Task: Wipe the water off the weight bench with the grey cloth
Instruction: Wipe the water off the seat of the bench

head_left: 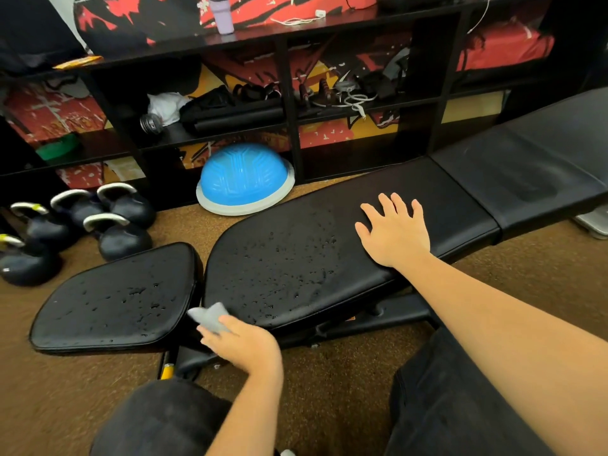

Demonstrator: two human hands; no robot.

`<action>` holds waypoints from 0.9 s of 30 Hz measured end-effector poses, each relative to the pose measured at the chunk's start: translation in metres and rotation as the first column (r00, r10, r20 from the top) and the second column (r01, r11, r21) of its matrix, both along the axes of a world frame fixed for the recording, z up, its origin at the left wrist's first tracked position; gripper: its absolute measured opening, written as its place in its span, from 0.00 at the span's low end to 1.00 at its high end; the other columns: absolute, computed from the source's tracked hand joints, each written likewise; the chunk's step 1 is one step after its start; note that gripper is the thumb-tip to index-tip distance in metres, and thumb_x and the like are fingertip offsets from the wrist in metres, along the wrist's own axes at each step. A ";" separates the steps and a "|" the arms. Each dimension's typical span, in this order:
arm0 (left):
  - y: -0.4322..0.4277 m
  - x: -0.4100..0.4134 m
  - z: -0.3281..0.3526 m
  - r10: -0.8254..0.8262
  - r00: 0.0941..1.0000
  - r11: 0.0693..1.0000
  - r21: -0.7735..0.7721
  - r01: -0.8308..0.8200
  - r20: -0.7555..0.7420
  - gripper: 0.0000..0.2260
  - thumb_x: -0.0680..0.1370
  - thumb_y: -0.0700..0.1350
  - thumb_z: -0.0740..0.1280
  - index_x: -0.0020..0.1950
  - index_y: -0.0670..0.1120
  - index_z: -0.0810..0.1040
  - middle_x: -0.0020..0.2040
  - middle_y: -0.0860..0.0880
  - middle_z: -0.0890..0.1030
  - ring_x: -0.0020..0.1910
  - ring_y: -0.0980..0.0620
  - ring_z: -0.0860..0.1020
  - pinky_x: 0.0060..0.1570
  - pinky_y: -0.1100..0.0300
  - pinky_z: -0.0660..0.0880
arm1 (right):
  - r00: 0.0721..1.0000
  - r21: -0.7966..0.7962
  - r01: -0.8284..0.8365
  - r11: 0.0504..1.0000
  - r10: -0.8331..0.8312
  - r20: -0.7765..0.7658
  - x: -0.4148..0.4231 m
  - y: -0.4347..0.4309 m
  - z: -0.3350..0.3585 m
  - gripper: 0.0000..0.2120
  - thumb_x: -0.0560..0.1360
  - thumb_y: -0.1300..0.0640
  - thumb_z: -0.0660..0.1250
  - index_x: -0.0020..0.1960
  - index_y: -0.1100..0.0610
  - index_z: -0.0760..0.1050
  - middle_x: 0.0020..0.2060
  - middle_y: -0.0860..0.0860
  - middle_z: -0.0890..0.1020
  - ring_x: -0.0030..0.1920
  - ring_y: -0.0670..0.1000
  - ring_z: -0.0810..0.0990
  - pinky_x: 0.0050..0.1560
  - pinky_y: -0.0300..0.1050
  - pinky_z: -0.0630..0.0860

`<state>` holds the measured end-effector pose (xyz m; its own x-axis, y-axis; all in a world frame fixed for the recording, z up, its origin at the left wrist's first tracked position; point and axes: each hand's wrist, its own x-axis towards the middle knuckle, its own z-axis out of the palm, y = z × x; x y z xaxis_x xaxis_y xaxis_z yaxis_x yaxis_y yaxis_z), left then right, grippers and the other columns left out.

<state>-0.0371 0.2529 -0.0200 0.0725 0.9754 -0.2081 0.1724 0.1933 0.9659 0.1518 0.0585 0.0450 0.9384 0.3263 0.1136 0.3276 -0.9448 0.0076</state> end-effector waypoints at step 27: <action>0.061 -0.009 -0.007 -0.390 0.737 0.814 0.168 0.556 -0.551 0.23 0.86 0.47 0.50 0.79 0.37 0.61 0.80 0.36 0.57 0.77 0.34 0.58 0.74 0.41 0.56 | 1.000 -0.012 0.003 1.000 -0.003 0.000 -0.001 0.001 0.000 0.30 0.83 0.37 0.44 0.82 0.46 0.55 0.82 0.56 0.56 0.82 0.60 0.50 0.79 0.66 0.46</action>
<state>-0.0465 0.3135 -0.0274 0.5162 0.8552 -0.0464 0.6048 -0.3255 0.7268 0.1513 0.0594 0.0453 0.9395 0.3244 0.1096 0.3244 -0.9457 0.0192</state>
